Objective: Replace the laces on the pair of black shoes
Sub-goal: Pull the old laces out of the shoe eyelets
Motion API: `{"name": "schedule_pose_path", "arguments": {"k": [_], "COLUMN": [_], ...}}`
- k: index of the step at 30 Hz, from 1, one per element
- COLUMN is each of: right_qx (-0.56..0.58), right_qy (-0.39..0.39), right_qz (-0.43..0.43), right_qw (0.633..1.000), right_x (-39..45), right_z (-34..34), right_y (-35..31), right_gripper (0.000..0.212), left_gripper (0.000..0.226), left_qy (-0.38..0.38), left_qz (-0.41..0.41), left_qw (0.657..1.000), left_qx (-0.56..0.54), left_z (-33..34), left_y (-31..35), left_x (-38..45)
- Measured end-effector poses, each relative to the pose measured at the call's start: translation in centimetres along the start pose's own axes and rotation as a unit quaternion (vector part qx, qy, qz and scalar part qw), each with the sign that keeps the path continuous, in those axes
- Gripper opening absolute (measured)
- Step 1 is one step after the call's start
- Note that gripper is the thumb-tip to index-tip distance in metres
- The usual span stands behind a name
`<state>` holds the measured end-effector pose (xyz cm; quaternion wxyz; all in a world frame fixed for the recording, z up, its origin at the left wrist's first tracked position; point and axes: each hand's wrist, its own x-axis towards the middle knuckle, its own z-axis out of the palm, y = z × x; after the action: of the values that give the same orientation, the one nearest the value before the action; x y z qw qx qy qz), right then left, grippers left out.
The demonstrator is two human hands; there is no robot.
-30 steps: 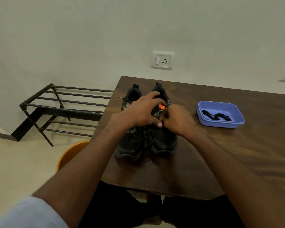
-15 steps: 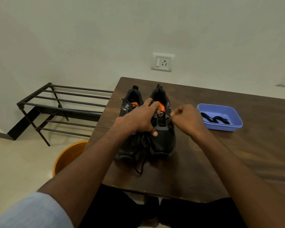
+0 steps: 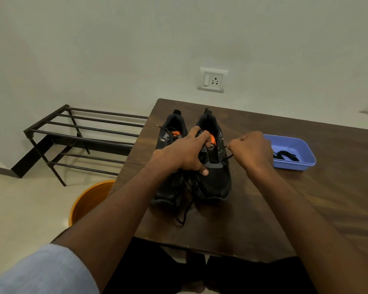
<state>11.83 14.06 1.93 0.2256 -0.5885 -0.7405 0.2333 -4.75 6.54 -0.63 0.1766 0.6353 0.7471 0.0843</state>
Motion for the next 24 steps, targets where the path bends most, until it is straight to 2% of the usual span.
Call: {"name": "schedule_pose_path", "arguments": {"k": [3, 5, 6, 8, 10, 12, 14, 16, 18, 19, 20, 22, 24], "right_qx": [-0.100, -0.154, -0.173, -0.200, -0.202, -0.167, -0.093, -0.032, -0.082, -0.124, -0.161, -0.165, -0.164], "right_qy": [0.016, -0.017, -0.044, -0.110, -0.127, -0.077, 0.005, 0.084, 0.119, 0.099, 0.072, 0.015, -0.043], "right_qz": [-0.096, -0.178, -0.202, -0.216, -0.212, -0.186, -0.106, -0.038, -0.047, -0.065, -0.095, -0.165, -0.230], "right_qw": [0.990, 0.972, 0.963, 0.949, 0.948, 0.965, 0.990, 0.995, 0.988, 0.985, 0.980, 0.972, 0.958], "right_x": [-0.3, -0.3, -0.4, -0.7, -0.6, -0.4, 0.4, 1.3, 2.0, 1.9, 1.7, 1.2, 0.5], "right_z": [0.2, 0.8, 1.2, 2.3, 3.2, 2.9, 1.4, -0.7, -2.0, -2.3, -2.1, -1.1, 0.2], "right_y": [0.1, -0.2, -0.4, -0.8, -0.7, -0.6, -0.6, 0.2, 1.4, 1.8, 2.0, 1.5, 0.3], "right_gripper": [0.007, 0.026, 0.025, 0.016, 0.006, 0.013, 0.024, 0.030, 0.020, 0.008, 0.014, 0.034, 0.030], "left_gripper": [0.088, 0.091, 0.092, 0.088, 0.080, 0.079, 0.079, 0.077, 0.077, 0.077, 0.076, 0.077, 0.081], "left_qy": [-0.003, -0.001, -0.002, -0.002, 0.013, 0.024, 0.021, 0.014, 0.008, 0.008, 0.010, 0.015, 0.021], "left_qz": [0.003, 0.008, 0.011, 0.021, 0.029, 0.024, 0.014, 0.008, 0.010, 0.012, 0.014, 0.019, 0.023], "left_qw": [1.000, 1.000, 1.000, 1.000, 0.999, 0.999, 1.000, 1.000, 1.000, 1.000, 1.000, 1.000, 1.000], "left_qx": [0.004, 0.011, 0.013, 0.015, 0.016, 0.020, 0.019, 0.011, 0.006, 0.006, 0.006, 0.003, 0.003], "left_z": [0.0, 0.1, 0.1, 0.2, 0.5, 0.8, 0.9, 0.7, 0.6, 0.6, 0.6, 0.7, 1.0], "left_y": [-0.3, -0.5, -0.5, -0.6, -0.4, -0.1, 0.0, 0.0, 0.0, 0.0, -0.1, -0.1, -0.1], "left_x": [0.2, 0.2, 0.2, 0.2, 0.1, 0.1, 0.1, 0.1, 0.1, 0.1, 0.1, 0.1, 0.2]}}
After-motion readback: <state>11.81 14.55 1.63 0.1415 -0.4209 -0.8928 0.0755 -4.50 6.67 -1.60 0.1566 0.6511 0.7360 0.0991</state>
